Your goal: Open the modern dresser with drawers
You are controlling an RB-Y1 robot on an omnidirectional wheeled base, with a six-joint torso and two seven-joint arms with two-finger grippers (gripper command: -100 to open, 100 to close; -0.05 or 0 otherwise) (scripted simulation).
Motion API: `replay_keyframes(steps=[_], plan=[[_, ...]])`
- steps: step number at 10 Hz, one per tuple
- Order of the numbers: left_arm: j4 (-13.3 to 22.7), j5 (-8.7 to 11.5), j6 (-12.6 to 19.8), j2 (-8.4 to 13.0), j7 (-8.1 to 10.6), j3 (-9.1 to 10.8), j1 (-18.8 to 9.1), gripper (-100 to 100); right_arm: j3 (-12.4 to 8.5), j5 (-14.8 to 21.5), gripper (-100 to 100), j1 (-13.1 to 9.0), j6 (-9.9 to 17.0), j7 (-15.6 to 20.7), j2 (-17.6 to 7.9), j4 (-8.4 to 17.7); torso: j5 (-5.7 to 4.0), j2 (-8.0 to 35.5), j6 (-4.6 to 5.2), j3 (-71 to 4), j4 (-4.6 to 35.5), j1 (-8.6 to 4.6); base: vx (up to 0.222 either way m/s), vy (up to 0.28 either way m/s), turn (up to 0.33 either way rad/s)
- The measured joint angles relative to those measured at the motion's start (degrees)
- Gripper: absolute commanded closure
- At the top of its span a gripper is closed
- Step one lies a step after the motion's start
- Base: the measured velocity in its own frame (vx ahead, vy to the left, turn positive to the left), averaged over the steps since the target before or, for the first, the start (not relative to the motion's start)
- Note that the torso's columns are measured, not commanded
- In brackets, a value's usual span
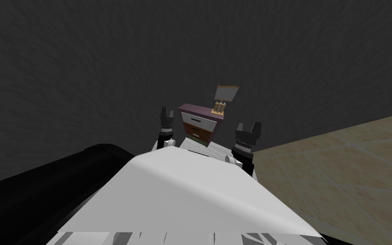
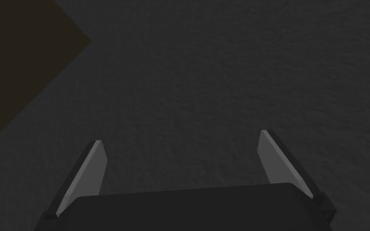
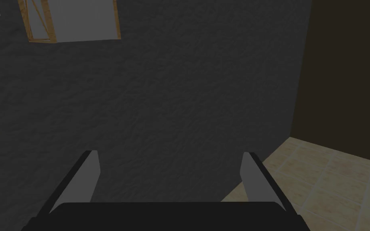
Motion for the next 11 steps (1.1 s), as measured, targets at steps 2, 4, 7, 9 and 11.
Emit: replay_keyframes(steps=[2, 4, 7, 9, 11], plan=[[0.0, 0.0, 0.0, 0.0, 0.0, 0.0, 0.0, 0, 0.0, 0.0, 0, 0.0, 0.0, 0.0, 0.0, 0.0, 0.0, 5.97, 0.0, -12.0, 6.0, 0.0, 0.0, 0.0, 0.0], [-0.01, 0.0, 0.0, 0.0, 0.0, 0.0, 0.0, 0, 0.0, 0.0, 0, 0.0, 0.0, 0.0, 0.0, -0.01, 0.0, 14.22, 0.0, -28.5, 14.24, 0.0, 0.0, 0.0, 0.0], [-0.01, 0.0, 0.0, 0.0, 0.0, 0.0, 0.0, 0, 0.0, 0.0, 0, 0.0, 0.0, 0.0, 0.0, -0.02, 0.0, 26.93, 0.0, -53.81, 26.91, 0.0, 0.0, 0.0, 0.0], [-0.02, 0.0, -0.01, 0.0, 0.0, 0.0, 0.0, 0, 0.0, 0.0, 0, 0.0, -0.01, 0.0, 0.0, -0.02, 0.0, 35.39, 0.0, -70.73, 35.37, 0.0, 0.0, 0.0, 0.0], [0.16, -0.03, 0.66, 1.39, 0.12, 0.05, -0.41, -100, 0.0, 0.0, 0, 0.0, 0.0, 0.0, 0.0, 0.0, 0.01, 41.51, 0.01, -83.15, 41.48, 0.02, 0.017, 0.005, -0.047]])
